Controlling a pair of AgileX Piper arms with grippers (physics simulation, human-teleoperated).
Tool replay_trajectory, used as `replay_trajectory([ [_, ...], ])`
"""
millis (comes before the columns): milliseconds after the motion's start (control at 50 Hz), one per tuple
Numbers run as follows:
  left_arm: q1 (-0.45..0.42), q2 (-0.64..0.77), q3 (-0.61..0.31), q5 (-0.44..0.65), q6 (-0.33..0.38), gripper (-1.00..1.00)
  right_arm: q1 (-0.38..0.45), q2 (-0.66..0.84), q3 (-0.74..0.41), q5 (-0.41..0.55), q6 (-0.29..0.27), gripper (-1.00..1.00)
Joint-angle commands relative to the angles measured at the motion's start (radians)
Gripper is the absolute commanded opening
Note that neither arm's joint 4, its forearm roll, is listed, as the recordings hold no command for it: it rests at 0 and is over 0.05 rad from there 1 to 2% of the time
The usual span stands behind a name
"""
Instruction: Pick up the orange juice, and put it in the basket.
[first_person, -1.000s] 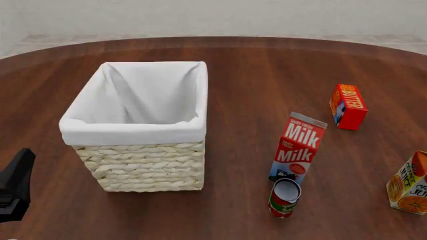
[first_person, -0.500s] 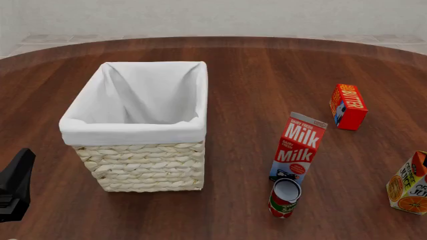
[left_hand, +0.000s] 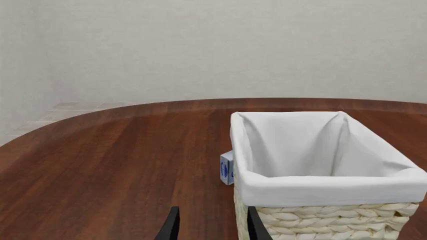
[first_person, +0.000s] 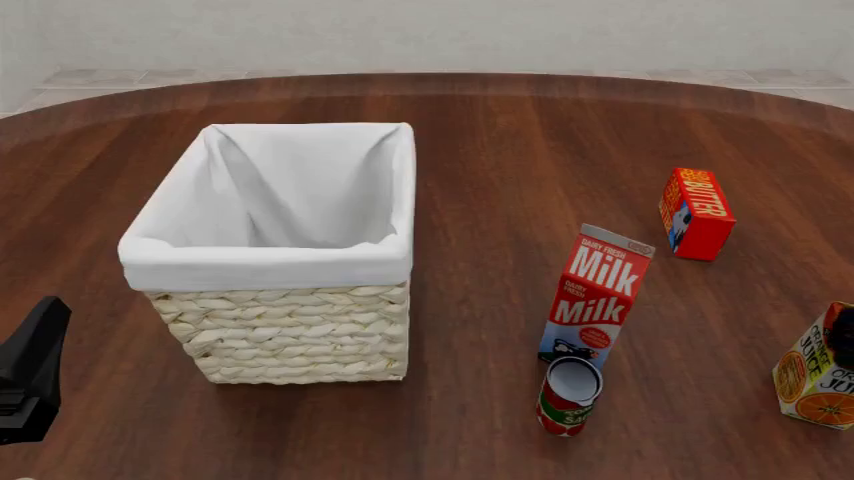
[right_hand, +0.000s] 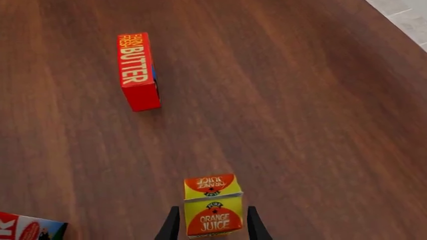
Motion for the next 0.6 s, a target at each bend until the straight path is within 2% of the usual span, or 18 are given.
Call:
replay_trajectory([
  [20,0.000,0.000,0.000,0.000,0.000,1.00,0.005,0.035,0.022,-0.046,0.005,1.00],
  [600,0.000,0.000,0.000,0.000,0.000,1.00,0.006,0.089,0.071,-0.128,0.006,1.00],
])
